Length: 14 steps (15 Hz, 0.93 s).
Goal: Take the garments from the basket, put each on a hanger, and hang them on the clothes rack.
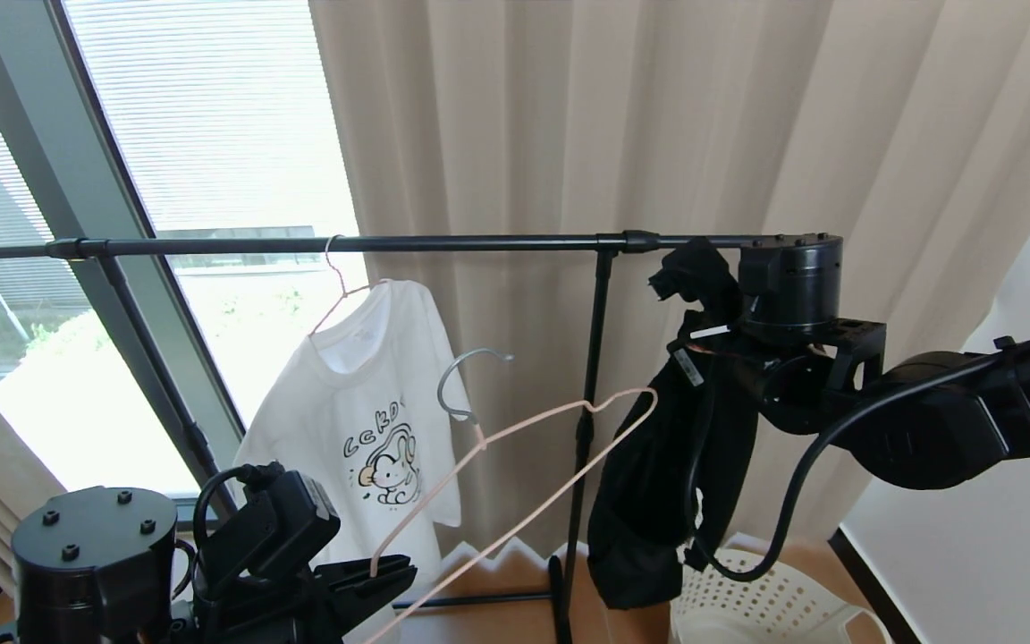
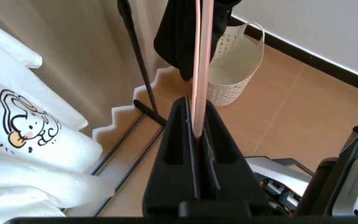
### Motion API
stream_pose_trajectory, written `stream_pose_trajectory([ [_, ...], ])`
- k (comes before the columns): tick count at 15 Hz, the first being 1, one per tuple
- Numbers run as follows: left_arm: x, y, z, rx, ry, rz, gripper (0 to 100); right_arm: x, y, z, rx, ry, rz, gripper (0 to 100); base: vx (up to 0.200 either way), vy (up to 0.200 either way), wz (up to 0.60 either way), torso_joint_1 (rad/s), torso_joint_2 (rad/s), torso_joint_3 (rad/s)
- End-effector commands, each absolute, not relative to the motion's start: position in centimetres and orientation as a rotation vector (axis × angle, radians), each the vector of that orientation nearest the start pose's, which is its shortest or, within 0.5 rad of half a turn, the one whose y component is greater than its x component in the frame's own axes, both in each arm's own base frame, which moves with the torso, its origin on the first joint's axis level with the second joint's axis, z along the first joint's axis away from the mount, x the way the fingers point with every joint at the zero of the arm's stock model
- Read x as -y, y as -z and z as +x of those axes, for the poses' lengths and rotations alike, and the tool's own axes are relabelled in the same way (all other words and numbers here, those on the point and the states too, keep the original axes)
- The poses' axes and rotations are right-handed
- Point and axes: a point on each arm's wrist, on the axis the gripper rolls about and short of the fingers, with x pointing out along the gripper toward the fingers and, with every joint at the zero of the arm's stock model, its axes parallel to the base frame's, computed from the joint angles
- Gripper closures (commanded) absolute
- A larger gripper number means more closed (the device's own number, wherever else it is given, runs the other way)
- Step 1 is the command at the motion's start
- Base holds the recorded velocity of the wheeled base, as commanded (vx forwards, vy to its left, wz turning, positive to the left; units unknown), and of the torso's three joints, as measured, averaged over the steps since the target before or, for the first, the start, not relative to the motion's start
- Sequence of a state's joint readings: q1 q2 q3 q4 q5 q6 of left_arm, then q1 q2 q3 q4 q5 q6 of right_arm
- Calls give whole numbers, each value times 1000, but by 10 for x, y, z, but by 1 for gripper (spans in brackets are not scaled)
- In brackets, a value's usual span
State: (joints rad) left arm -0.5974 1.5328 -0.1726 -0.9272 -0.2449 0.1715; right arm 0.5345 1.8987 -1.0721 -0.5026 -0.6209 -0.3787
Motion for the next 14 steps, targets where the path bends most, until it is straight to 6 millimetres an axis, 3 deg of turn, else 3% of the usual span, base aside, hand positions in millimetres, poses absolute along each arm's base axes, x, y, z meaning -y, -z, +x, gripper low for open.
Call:
stream_pose_trajectory([
  [1, 114, -100, 156, -376, 870, 239, 100, -185, -174, 313, -280, 1, -550, 100, 0, 0, 0, 0, 0, 0],
  [14, 127, -91, 167, -366, 824, 236, 100, -232, -174, 275, -246, -26, -539, 100, 0, 0, 0, 0, 0, 0],
])
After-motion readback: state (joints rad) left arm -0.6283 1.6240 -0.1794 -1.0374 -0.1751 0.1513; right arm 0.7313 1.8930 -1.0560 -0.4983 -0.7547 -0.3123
